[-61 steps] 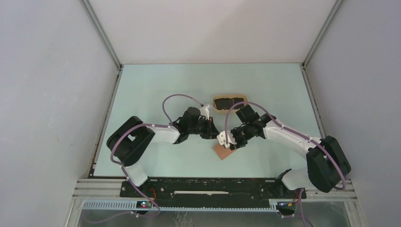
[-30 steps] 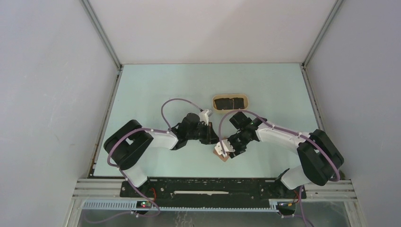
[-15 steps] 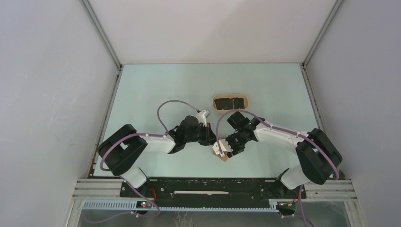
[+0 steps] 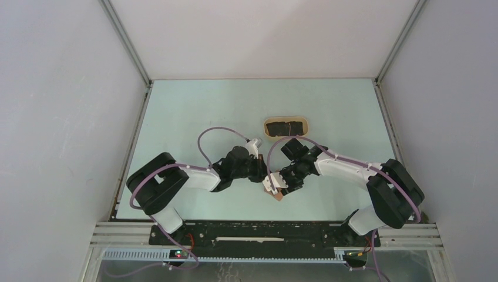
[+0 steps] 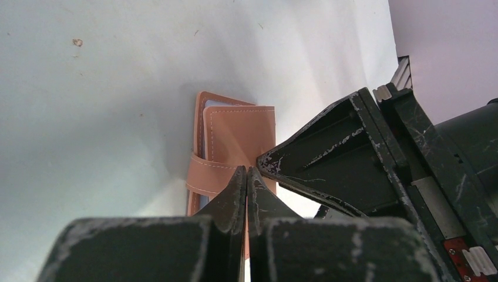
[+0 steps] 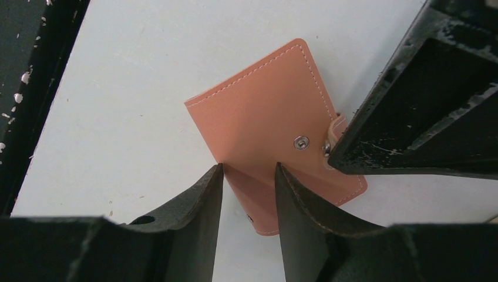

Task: Put the credit cards into the card holder
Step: Close the card holder at the center of the board.

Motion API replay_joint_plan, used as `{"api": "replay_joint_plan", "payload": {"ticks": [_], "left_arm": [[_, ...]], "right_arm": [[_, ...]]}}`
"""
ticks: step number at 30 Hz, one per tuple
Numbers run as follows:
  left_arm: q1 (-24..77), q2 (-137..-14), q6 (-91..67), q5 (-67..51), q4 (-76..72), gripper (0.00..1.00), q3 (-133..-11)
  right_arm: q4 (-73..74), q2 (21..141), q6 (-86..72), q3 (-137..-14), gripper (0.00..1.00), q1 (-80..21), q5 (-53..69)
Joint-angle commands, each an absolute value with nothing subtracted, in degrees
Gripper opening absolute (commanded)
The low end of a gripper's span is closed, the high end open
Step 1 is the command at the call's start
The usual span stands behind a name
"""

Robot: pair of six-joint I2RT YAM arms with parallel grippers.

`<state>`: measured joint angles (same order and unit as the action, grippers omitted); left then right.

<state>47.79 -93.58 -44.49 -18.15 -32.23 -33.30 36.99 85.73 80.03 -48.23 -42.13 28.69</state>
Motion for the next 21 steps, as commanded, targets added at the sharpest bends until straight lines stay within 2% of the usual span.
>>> {"api": "replay_joint_plan", "payload": {"ticks": [1, 21], "left_arm": [[49.7, -94.7, -46.8, -20.0, -35.4, 0.00, -32.5], [50.9, -94.0, -47.2, -18.1, -34.7, 0.00, -31.3]], "right_arm": [[35.8, 88.9, 79.1, -47.5, 0.47, -43.5, 27.5], [35.9, 89.5, 77.8, -48.2, 0.45, -43.6, 27.0]]}}
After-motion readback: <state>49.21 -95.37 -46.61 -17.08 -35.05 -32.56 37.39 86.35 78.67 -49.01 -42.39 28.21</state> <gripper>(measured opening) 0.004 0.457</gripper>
